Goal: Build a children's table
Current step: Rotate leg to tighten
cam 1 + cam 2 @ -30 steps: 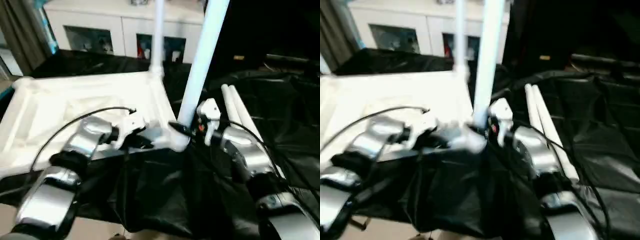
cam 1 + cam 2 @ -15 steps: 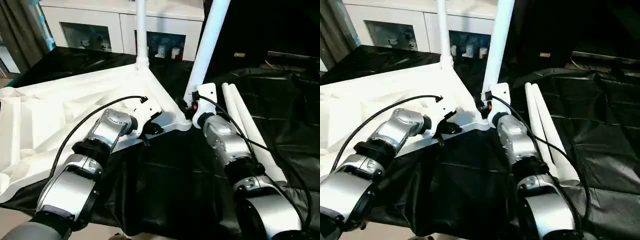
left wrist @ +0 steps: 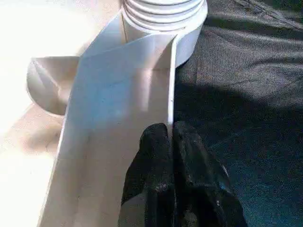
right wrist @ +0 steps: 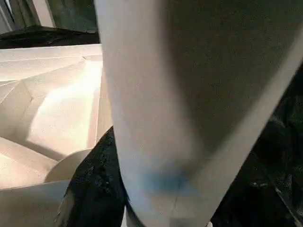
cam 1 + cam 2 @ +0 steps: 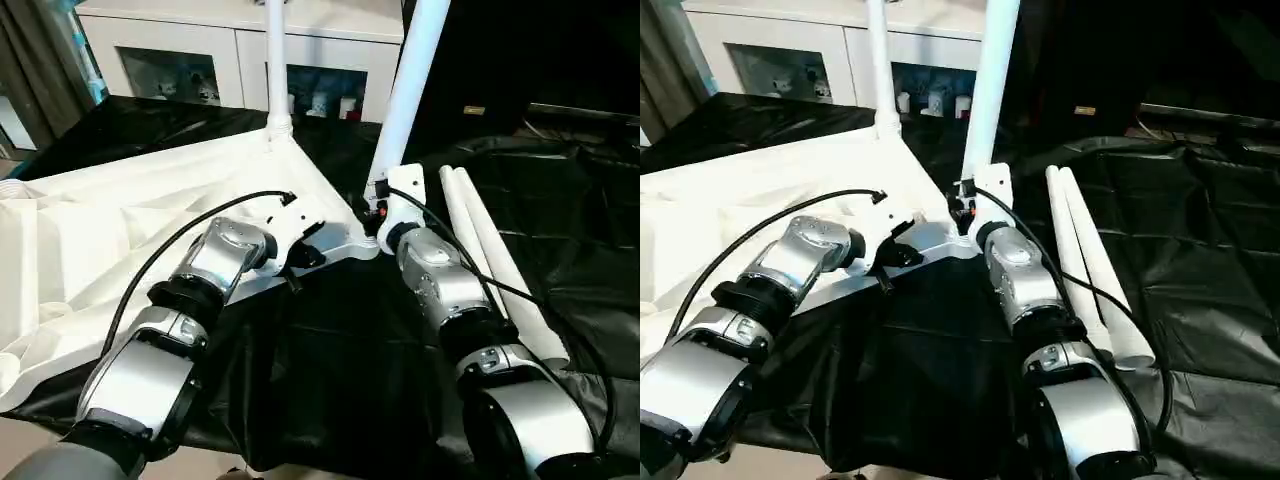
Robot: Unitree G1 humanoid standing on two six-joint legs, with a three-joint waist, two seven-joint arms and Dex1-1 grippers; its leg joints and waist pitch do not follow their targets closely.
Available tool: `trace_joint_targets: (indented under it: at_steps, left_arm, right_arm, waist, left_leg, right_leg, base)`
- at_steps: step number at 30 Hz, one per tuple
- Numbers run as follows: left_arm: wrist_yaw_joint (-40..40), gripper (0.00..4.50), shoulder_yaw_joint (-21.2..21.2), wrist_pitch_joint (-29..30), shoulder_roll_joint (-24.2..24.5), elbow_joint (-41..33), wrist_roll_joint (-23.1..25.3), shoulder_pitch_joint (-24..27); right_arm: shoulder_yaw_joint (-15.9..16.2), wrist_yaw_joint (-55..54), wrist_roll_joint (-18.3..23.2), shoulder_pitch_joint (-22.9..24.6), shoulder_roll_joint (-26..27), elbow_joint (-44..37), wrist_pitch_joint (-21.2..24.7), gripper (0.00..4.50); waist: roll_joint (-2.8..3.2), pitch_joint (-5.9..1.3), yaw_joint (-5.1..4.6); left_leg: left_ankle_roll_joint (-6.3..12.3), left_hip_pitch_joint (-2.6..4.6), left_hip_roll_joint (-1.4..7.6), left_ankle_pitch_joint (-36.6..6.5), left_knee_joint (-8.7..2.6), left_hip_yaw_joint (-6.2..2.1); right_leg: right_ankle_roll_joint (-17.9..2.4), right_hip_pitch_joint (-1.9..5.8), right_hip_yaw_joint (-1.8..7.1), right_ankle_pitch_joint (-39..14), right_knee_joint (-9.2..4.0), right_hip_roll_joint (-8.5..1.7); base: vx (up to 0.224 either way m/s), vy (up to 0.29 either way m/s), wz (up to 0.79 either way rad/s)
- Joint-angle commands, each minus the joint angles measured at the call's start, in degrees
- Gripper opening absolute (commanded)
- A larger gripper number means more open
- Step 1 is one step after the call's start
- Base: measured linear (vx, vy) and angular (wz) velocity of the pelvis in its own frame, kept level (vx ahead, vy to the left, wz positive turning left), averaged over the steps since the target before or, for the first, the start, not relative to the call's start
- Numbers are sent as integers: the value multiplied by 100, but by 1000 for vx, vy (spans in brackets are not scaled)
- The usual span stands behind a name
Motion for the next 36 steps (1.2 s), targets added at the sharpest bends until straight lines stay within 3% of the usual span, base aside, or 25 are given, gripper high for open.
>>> trace_joint_targets:
  at_steps: [1, 5, 10, 13, 18, 19, 22, 26, 29, 31, 36]
  left_arm:
    - [245, 0, 89, -4, 36, -253, -18, -215]
    - [-14, 0, 32, -71, 88, -365, -47, -165]
    - [-134, 0, 10, -140, 117, -434, -65, -139]
    - [-270, 0, -8, -375, 139, -515, -101, -97]
    - [-614, 0, -9, -755, 233, -785, -235, 69]
    - [-708, 0, -4, -825, 278, -835, -268, 124]
    - [-941, 0, -6, -1098, 351, -953, -351, 245]
    - [-1437, 0, -28, -1331, 481, -1248, -535, 525]
    - [-1854, 0, -83, -1607, 605, -1417, -649, 757]
    - [-2102, 0, -146, -1757, 704, -1479, -675, 889]
    - [-2402, 0, -150, -1841, 771, -1590, -783, 1024]
  right_arm:
    - [99, 134, 37, 238, 231, 571, 371, 222]
    - [56, 276, 92, 181, 206, 480, 411, 262]
    - [26, 378, 108, 110, 191, 418, 436, 308]
    - [7, 572, 165, 48, 147, 275, 404, 340]
    - [171, 1244, 236, 272, -113, -561, 451, 383]
    - [258, 1552, 309, 436, -258, -954, 705, 383]
    - [489, 2065, 329, 738, -584, -1637, 1023, 397]
    - [766, 2896, 538, 1216, -1194, -2751, 1378, 397]
    - [943, 3587, 726, 1529, -1714, -3492, 1501, 397]
    - [1089, 4072, 737, 1751, -2068, -3844, 1521, 397]
    - [1215, 4470, 697, 2059, -2455, -4275, 1731, 397]
  waist:
    - [25, -308, 12]
    - [21, -314, 10]
    - [24, -364, 5]
    - [15, -381, 17]
    - [8, -450, 40]
    - [-18, -467, 47]
    - [-13, -480, 98]
    - [-2, -456, 220]
    - [21, -451, 261]
    - [57, -428, 315]
    - [31, -390, 333]
  left_leg:
    - [-46, 91, 118, -1327, -402, -28]
    - [-30, 90, 118, -1292, -399, -28]
    - [137, 60, 102, -694, -335, -13]
    - [270, 45, 96, -522, -315, -12]
    - [619, 11, 82, 84, -220, -6]
    - [708, 6, 81, 158, -200, 0]
    - [813, 14, 85, 288, -172, 1]
    - [730, 25, 107, 168, -175, 5]
    - [626, 34, 140, -140, -179, 9]
    - [461, 59, 166, -469, -203, 7]
    - [206, 43, 159, -832, -236, -7]
  right_leg:
    - [-1309, 194, 212, -497, -417, -335]
    - [-1315, 196, 213, -438, -409, -334]
    - [-1498, 237, 197, 614, -298, -315]
    - [-1554, 263, 192, 876, -274, -324]
    - [-1677, 277, 171, 2008, -151, -284]
    - [-1698, 288, 168, 2185, -133, -283]
    - [-1722, 286, 160, 2412, -102, -280]
    - [-1620, 296, 152, 2173, -125, -262]
    - [-1606, 259, 153, 1784, -141, -281]
    - [-1555, 228, 165, 1311, -179, -285]
    - [-1466, 200, 183, 588, -227, -314]
  base:
    - [0, 0, 0]
    - [0, 0, 0]
    - [0, 0, 0]
    - [0, 0, 0]
    - [0, 0, 0]
    - [0, 0, 0]
    - [0, 0, 0]
    - [0, 0, 0]
    - [0, 0, 0]
    - [0, 0, 0]
    - [0, 0, 0]
